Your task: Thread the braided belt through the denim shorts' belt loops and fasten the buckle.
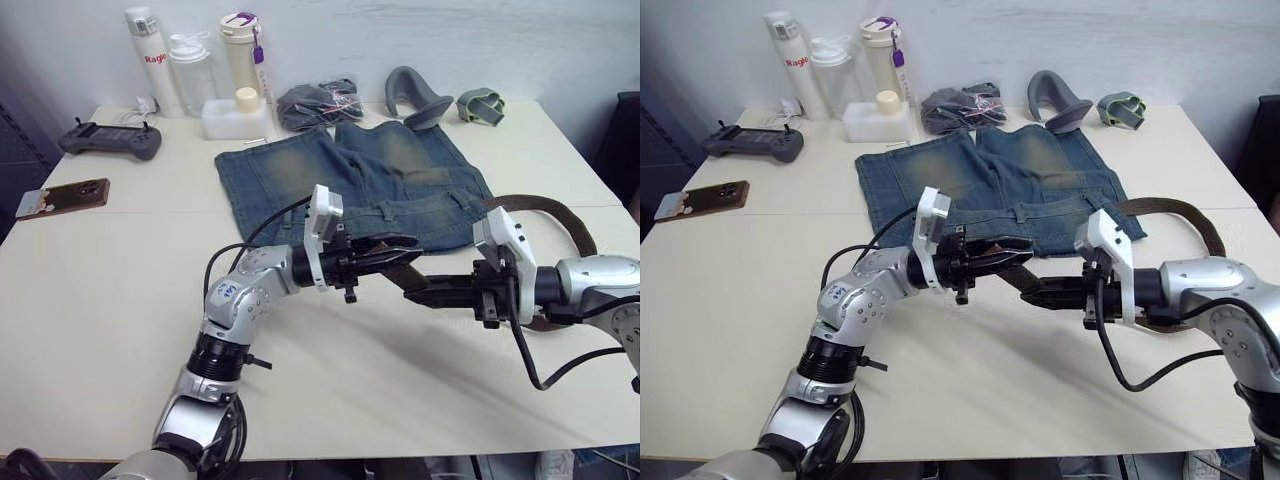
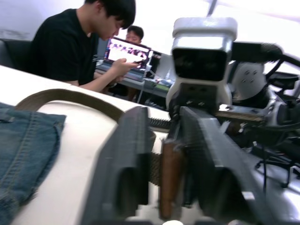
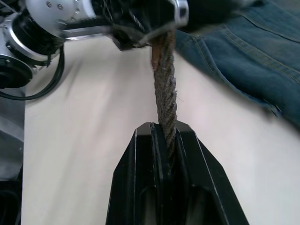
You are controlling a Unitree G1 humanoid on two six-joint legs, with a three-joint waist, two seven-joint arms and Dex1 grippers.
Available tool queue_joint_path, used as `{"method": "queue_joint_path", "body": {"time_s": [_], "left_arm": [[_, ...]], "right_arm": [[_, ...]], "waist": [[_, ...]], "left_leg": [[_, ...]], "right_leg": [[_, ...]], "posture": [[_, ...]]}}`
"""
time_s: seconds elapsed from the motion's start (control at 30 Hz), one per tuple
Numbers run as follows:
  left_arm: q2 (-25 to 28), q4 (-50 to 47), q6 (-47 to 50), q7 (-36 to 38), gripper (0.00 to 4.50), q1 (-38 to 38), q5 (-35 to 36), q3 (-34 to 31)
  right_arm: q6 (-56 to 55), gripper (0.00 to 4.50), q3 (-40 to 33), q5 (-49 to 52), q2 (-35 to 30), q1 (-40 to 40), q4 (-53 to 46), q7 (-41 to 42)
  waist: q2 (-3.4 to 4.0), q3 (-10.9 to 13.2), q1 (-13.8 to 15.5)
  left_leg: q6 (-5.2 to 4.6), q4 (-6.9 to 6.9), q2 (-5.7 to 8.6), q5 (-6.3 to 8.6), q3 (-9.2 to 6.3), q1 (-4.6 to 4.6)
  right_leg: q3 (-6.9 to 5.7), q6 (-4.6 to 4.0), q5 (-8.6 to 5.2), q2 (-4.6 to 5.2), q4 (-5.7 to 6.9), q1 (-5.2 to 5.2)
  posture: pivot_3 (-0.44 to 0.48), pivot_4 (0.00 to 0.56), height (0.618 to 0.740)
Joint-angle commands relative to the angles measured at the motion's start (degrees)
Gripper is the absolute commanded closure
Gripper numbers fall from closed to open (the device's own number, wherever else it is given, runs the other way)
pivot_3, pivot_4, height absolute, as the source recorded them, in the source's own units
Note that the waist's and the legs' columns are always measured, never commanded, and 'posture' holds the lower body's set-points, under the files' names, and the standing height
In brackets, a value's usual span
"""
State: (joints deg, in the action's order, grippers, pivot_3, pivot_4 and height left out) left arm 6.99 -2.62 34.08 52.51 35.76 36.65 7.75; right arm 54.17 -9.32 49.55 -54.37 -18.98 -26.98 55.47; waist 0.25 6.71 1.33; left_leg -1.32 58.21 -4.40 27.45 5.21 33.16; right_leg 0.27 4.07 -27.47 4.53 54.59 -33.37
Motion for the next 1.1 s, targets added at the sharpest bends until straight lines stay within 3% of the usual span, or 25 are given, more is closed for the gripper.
{"method": "queue_joint_path", "body": {"time_s": [0.03, 0.23, 0.33, 0.43, 0.57, 0.67, 0.77, 0.9, 1.0, 1.1], "left_arm": [[0.3, -0.2, -0.6, 1.3, 4.48, 1.4, 1.1, -1.0], [-2.1, 6.4, -2.8, 1.1, 4.48, 6.0, -0.7, -0.6], [-4.0, 10.8, -3.1, -1.1, 4.50, 9.2, -0.9, -2.0], [-5.5, 14.2, -1.7, -2.6, 4.50, 12.3, -0.2, -3.4], [-8.2, 18.7, 0.5, -5.3, 4.50, 16.1, 1.3, -6.2], [-10.5, 22.6, 7.2, -10.0, 4.50, 19.7, 4.1, -9.7], [-12.6, 25.0, 16.3, -13.7, 4.50, 22.2, 9.1, -13.6], [-13.5, 24.9, 20.0, -16.8, 4.50, 23.9, 12.2, -17.3], [-13.7, 23.6, 23.5, -19.0, 4.50, 23.5, 13.8, -18.5], [-13.9, 22.8, 26.6, -21.4, 4.50, 21.1, 13.3, -17.9]], "right_arm": [[-4.6, 4.50, -4.0, -2.3, 1.1, 1.4, -1.2, -2.6], [-4.1, 4.50, -15.0, 3.7, 6.9, 5.9, -1.8, -12.5], [-2.9, 3.33, -24.0, 9.6, 10.9, 13.0, -4.3, -17.6], [-5.6, 1.76, -33.1, 19.5, 18.6, 19.9, -7.3, -26.1], [-12.3, 0.03, -38.6, 37.0, 28.5, 28.8, -11.6, -36.4], [-14.2, 0.03, -30.8, 41.1, 35.1, 37.1, -18.3, -40.3], [-15.3, 0.03, -16.7, 30.5, 42.2, 40.6, -19.9, -42.5], [-21.8, 0.03, -8.2, 27.9, 51.9, 38.5, -15.6, -43.8], [-23.7, 0.03, -4.0, 24.8, 53.6, 35.0, -12.7, -41.8], [-27.9, 0.03, -4.5, 26.2, 55.7, 27.7, -8.8, -42.6]], "waist": [[0.00, 0.0, 0.1], [-0.04, 0.0, 0.3], [-0.07, 0.0, 0.2], [-0.08, 0.0, 0.2], [-0.17, 0.1, 0.3], [-0.20, 0.1, 0.0], [-0.20, 0.1, -0.2], [0.01, 0.0, 0.2], [0.05, -0.1, -0.1], [0.06, -0.1, -0.2]], "left_leg": [[0.00, 0.00, -0.01, 0.00, -0.02, -0.01], [-0.09, -0.02, 0.18, -0.05, -0.04, 0.05], [-0.21, 0.00, 0.39, -0.08, -0.01, 0.08], [-0.33, -0.03, 0.53, -0.10, -0.08, 0.09], [-0.32, -0.01, 0.57, -0.12, -0.14, 0.27], [-0.32, 0.03, 0.56, -0.12, -0.21, 0.27], [-0.61, -0.01, 0.57, 0.03, -0.39, 0.26], [-0.72, -0.25, 0.60, -0.15, -1.24, 0.36], [-0.32, -0.19, 0.58, -0.36, -1.72, 0.56], [-0.21, -0.17, 0.61, -0.43, -1.83, 0.53]], "right_leg": [[-0.01, -0.01, -0.01, -0.01, -0.02, 0.01], [-0.07, 0.03, 0.02, -0.07, -0.04, 0.04], [0.02, 0.04, 0.02, 0.05, -0.04, 0.05], [0.04, 0.07, 0.02, 0.08, -0.05, 0.13], [0.11, 0.21, 0.06, 0.10, 0.03, -0.01], [0.08, 0.30, 0.01, 0.04, 0.06, -0.02], [0.07, 0.36, -0.07, -0.07, 0.02, -0.04], [-0.10, 0.59, -0.17, -0.33, 0.10, 0.02], [-0.10, 0.59, -0.26, -0.25, 0.32, -0.13], [-0.09, 0.55, -0.28, -0.32, 0.37, -0.11]], "posture": [[0.000, 0.150, 0.631], [0.000, 0.150, 0.631], [0.000, 0.150, 0.631], [0.000, 0.150, 0.631], [0.000, 0.150, 0.631], [0.000, 0.150, 0.631], [0.000, 0.150, 0.631], [0.000, 0.150, 0.631], [0.000, 0.150, 0.631], [0.000, 0.150, 0.631]]}}
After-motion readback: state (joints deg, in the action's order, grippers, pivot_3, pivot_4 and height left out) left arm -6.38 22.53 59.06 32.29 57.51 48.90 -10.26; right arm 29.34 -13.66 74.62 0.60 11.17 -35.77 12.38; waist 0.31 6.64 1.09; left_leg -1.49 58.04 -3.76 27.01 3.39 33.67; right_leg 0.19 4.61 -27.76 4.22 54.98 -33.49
